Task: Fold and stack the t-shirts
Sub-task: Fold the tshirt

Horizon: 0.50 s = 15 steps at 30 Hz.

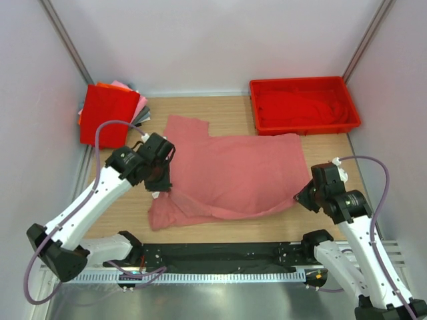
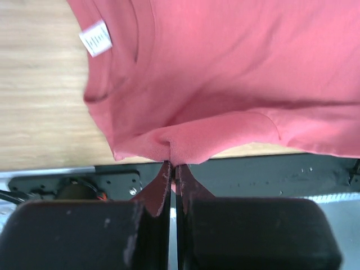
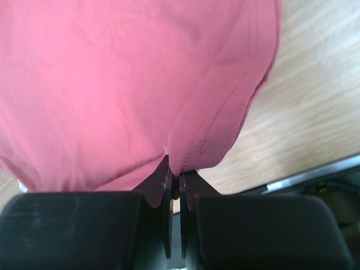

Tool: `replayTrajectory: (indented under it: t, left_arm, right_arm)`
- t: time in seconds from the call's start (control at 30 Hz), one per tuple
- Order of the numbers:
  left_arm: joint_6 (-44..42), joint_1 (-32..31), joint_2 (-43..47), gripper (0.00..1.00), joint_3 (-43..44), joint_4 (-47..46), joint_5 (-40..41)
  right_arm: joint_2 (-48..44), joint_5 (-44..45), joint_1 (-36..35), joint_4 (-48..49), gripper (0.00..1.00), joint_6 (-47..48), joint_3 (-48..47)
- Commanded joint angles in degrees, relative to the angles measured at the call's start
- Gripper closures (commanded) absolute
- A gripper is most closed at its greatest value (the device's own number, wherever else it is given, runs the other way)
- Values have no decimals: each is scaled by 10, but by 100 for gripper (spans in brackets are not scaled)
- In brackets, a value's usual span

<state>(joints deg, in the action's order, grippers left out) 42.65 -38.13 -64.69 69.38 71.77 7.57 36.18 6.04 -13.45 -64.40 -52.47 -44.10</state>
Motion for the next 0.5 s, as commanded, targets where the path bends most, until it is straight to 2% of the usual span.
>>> replayTrajectory:
  t: [0.0, 0.2, 0.47]
  left_arm:
    - [-74, 36, -45, 100, 61, -8, 12]
    - [-138, 92, -127, 100, 103, -28, -24]
    - [-182, 139, -216, 100, 139, -55, -61]
  right_arm:
    - [42, 46, -2, 74, 99, 34, -33]
    - [113, 47, 15, 132, 99, 61, -13]
    - [176, 3, 97, 183, 99, 116, 2]
